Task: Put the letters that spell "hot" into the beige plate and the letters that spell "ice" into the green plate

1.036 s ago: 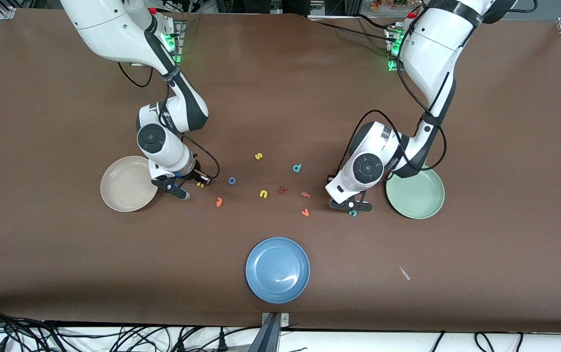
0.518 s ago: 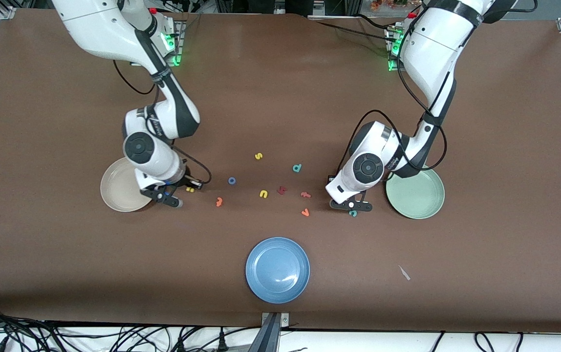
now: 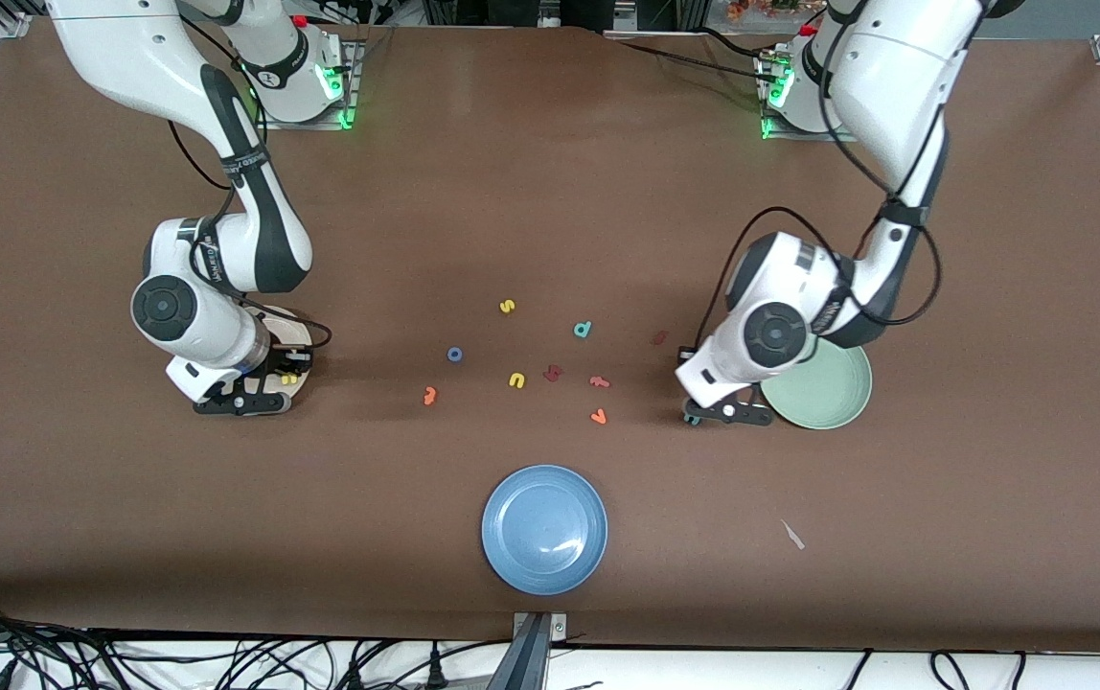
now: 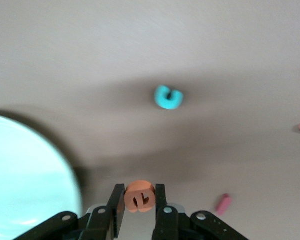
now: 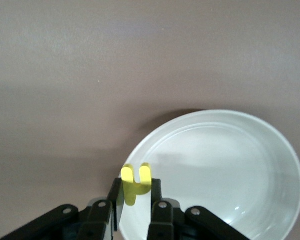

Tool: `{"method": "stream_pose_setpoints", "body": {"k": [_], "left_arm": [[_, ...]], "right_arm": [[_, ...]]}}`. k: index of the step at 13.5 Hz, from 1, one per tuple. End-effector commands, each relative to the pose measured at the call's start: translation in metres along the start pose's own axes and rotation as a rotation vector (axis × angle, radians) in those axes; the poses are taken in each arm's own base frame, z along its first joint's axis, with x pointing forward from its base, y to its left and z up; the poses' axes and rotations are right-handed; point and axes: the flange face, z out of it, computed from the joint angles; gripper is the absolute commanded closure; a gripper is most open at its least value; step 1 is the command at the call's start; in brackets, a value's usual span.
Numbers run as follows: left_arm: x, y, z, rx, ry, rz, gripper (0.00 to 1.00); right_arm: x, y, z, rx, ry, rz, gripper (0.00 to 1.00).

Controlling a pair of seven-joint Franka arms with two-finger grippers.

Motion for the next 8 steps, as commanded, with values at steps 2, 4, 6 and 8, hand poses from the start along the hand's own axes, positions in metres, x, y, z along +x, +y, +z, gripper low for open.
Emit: {"method": "stream_pose_setpoints", "body": {"k": [2,4,6,8], "left_arm": [[-0.002,-0.068,-0.025,0.008,-0.014,0.091,0.96],[-0.004,-0.117,-0.022,0.034,-0.044,0.165,0.96],[-0.005,-0.146,-0.011,0.021,-0.066,0.197,0.96],[-0.006,-0.158,0.016,0.013,-0.107,0.19,0.96]], "right_arm": [[-0.005,0.036,0.002,0.006,-0.008,-0.154,0.65],[-0.005,0.035,0.002,0.023,-0.01,-0.133,0.0],[-0.005,0.031,0.0,0.06,-0.005,-0.094,0.0],[-0.006,0.02,-0.003,0.106,-0.031,-0.025,0.0]]}}
